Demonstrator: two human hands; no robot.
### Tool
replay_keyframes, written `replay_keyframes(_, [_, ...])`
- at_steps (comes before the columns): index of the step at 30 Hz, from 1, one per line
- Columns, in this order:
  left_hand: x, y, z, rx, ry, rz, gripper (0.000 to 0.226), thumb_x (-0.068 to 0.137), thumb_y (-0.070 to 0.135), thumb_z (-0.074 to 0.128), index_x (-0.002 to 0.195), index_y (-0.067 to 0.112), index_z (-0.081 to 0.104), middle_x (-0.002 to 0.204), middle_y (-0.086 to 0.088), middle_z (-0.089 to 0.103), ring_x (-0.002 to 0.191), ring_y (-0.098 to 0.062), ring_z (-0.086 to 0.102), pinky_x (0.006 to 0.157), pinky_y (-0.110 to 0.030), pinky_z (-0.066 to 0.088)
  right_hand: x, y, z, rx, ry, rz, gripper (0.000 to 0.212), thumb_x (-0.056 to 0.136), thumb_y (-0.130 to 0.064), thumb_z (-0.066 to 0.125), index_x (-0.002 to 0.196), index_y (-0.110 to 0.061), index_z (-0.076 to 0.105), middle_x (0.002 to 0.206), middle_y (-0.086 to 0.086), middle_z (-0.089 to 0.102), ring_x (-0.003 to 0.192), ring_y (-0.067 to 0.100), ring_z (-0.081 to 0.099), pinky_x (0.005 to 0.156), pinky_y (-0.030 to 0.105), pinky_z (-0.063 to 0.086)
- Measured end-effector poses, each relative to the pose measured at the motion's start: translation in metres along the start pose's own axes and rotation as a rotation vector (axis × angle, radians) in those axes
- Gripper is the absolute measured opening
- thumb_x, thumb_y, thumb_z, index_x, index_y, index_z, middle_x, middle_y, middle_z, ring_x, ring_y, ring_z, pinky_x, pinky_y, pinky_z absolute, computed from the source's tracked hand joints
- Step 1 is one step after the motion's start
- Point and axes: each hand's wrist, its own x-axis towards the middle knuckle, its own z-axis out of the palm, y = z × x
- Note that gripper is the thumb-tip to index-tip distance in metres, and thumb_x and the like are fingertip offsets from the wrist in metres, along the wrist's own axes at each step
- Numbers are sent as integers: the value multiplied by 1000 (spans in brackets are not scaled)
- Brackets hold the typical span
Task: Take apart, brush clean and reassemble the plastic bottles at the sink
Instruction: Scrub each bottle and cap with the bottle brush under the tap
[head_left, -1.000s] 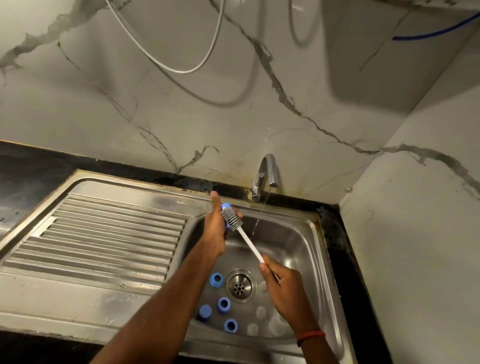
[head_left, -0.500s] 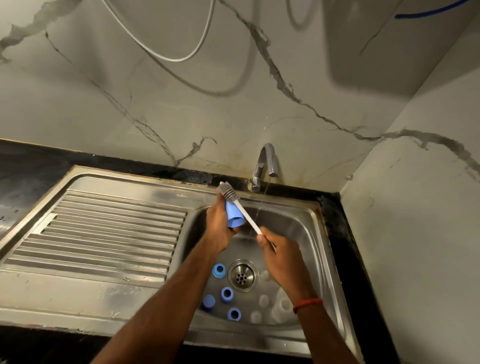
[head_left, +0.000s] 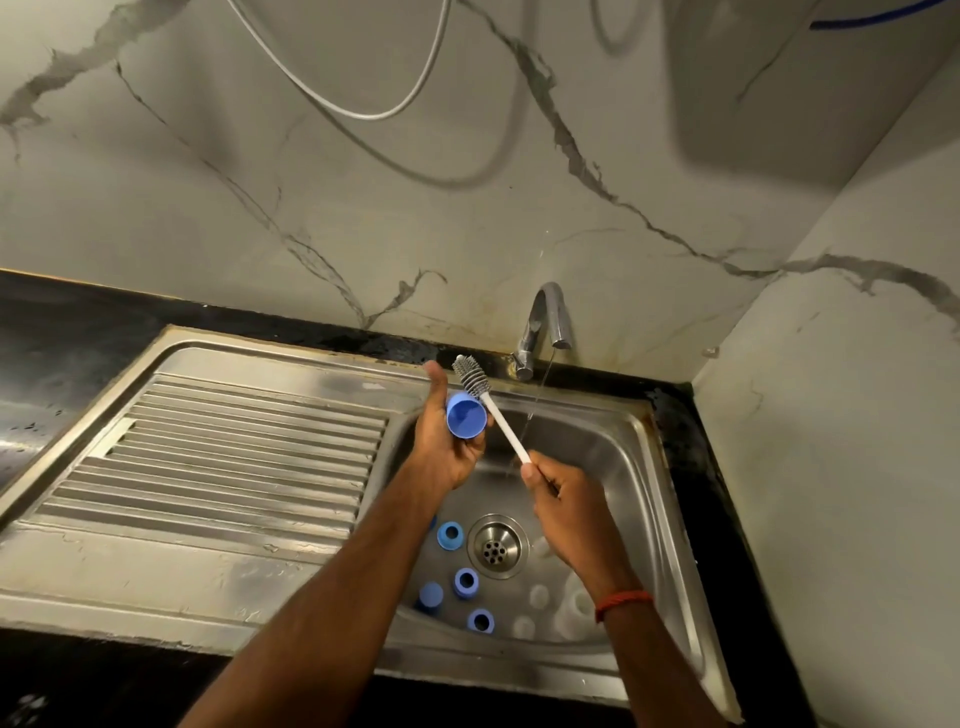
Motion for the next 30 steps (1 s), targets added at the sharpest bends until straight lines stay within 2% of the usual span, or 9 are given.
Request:
replay_keyframes(4, [4, 12, 2, -110, 31, -39, 48, 91, 53, 65, 94, 5, 62, 62, -7, 64, 49, -13, 60, 48, -18, 53, -11, 4, -10, 117, -30, 4, 20, 101, -28, 53, 106, -32, 72, 52, -9, 46, 51, 5, 43, 53, 31, 41])
replay_keyframes(7, [8, 18, -3, -185, 91, -41, 47, 95, 45, 65, 113, 2, 62, 69, -12, 71, 56, -17, 68, 47, -21, 57, -19, 14, -23, 58, 6, -11, 19, 101, -28, 55, 103, -24, 74, 50, -11, 47, 49, 5, 45, 53, 29, 43])
replay_keyframes(12, [9, 13, -7, 4, 225, 223, 43, 89, 45, 72, 109, 9, 62, 91, -11, 68, 77, -24, 70, 66, -38, 62, -20, 9, -42, -524, 49, -204, 29, 101, -46, 46, 125, -40, 62, 65, -9, 49, 63, 7, 48, 53, 19, 31])
replay_keyframes(14, [10, 6, -6, 127, 208, 317, 40, 87, 46, 74, 98, 9, 64, 84, -10, 66, 74, -25, 69, 75, -47, 62, -16, 0, -43, -694, 63, -244, 31, 102, -47, 44, 129, -42, 58, 75, -7, 55, 64, 10, 45, 52, 19, 25])
replay_keyframes(18, [9, 1, 8, 246, 235, 439, 33, 91, 38, 73, 81, 9, 63, 70, -6, 62, 65, -21, 65, 67, -43, 61, -8, -17, -36, -887, 219, -281, 22, 91, -40, 65, 110, -32, 71, 60, -4, 55, 43, 12, 46, 42, 16, 9])
replay_keyframes(20, [15, 5, 11, 271, 276, 506, 33, 91, 38, 73, 80, 8, 62, 69, -5, 60, 65, -20, 63, 63, -40, 60, -11, -19, -24, -805, 129, -237, 25, 102, -39, 48, 122, -30, 60, 76, -1, 65, 63, 17, 64, 48, 22, 31])
replay_keyframes(22, [15, 5, 5, 301, 314, 546, 33, 92, 38, 72, 80, 8, 63, 68, -4, 59, 64, -18, 61, 57, -32, 56, -12, -20, -23, -648, -35, -251, 28, 106, -35, 40, 127, -28, 57, 88, 0, 70, 78, 16, 68, 56, 18, 35])
replay_keyframes(26, [9, 8, 2, 296, 321, 598, 31, 93, 35, 70, 77, 10, 62, 69, -3, 61, 61, -12, 61, 51, -22, 52, 1, -15, -46, -404, -53, -199, 25, 103, -34, 49, 118, -29, 68, 62, -4, 59, 53, 7, 53, 47, 14, 33])
replay_keyframes(30, [12, 20, 16, 329, 321, 638, 34, 92, 40, 72, 73, 14, 60, 69, -1, 62, 61, -8, 62, 57, -24, 55, 3, -10, -25, -383, -11, -151, 28, 103, -35, 50, 125, -26, 65, 72, 1, 67, 57, 10, 53, 51, 20, 36])
